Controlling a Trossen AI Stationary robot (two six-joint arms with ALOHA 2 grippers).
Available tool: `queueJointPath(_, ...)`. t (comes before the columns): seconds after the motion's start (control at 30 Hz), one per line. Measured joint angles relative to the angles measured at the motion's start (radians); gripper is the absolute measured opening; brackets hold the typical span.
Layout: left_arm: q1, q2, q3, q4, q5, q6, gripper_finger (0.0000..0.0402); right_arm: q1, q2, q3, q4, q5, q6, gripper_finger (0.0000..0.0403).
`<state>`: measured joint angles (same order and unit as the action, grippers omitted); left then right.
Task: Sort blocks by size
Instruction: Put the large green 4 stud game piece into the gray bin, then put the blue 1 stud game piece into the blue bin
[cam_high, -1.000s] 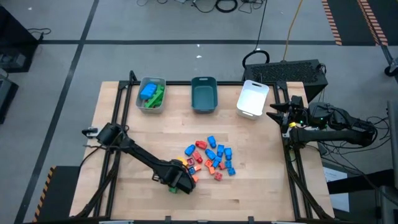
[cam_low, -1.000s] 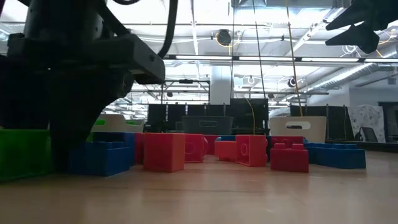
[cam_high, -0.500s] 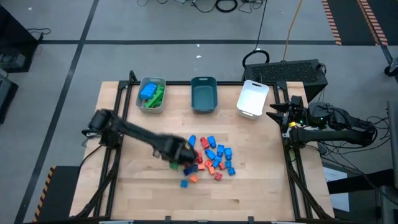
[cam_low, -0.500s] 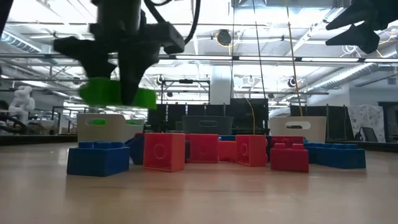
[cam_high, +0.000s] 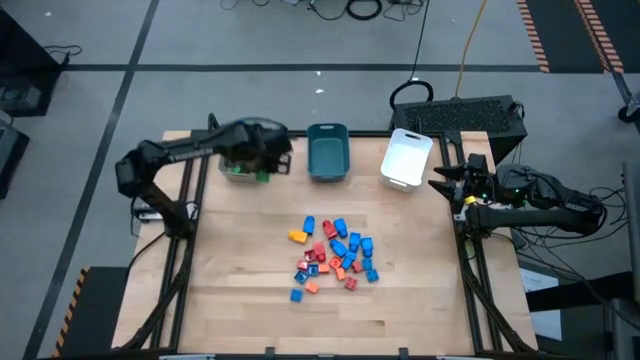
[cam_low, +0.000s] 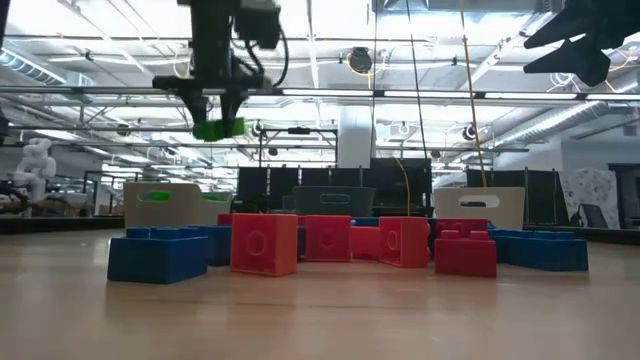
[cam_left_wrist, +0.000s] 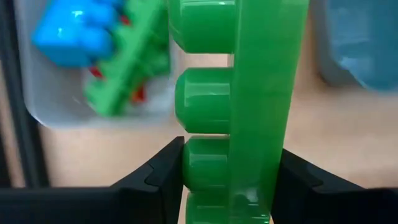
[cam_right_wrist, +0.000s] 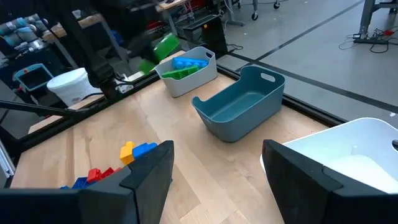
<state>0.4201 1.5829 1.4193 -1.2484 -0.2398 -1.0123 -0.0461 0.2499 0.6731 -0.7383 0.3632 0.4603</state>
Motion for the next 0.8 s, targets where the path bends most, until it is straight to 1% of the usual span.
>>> queueJointPath(0.1, 0.111, 0.012, 0.000, 0.006, -0.006, 0.088, 0.0171, 0.000, 0.000, 0.000, 0.000, 0.002, 0.000, 0.0238)
queueJointPath(0.2, 0.207, 0.028, 0.000, 0.020, -0.013, 0.136, 0.0171, 0.000, 0.000, 0.000, 0.000, 0.002, 0.000, 0.0238)
queueJointPath(0.4, 0.330, 0.032, 0.000, 0.092, -0.038, 0.189, 0.0171, 0.000, 0.000, 0.000, 0.000, 0.002, -0.005, 0.0238)
queueJointPath(0.47, 0.356, 0.032, 0.000, 0.110, -0.038, 0.189, 0.0178, 0.000, 0.000, 0.000, 0.000, 0.002, -0.005, 0.0238)
queueJointPath(0.6, 0.382, 0.032, -0.004, 0.116, -0.004, 0.191, 0.0231, 0.000, 0.000, 0.000, 0.000, 0.002, -0.005, 0.0238)
queueJointPath(0.67, 0.378, 0.032, -0.014, 0.107, 0.008, 0.208, 0.0250, 0.000, 0.000, 0.000, 0.000, 0.002, -0.005, 0.0238)
queueJointPath(0.8, 0.359, 0.032, -0.030, 0.098, 0.030, 0.242, 0.0262, 0.000, 0.000, 0.000, 0.000, 0.002, -0.009, 0.0238)
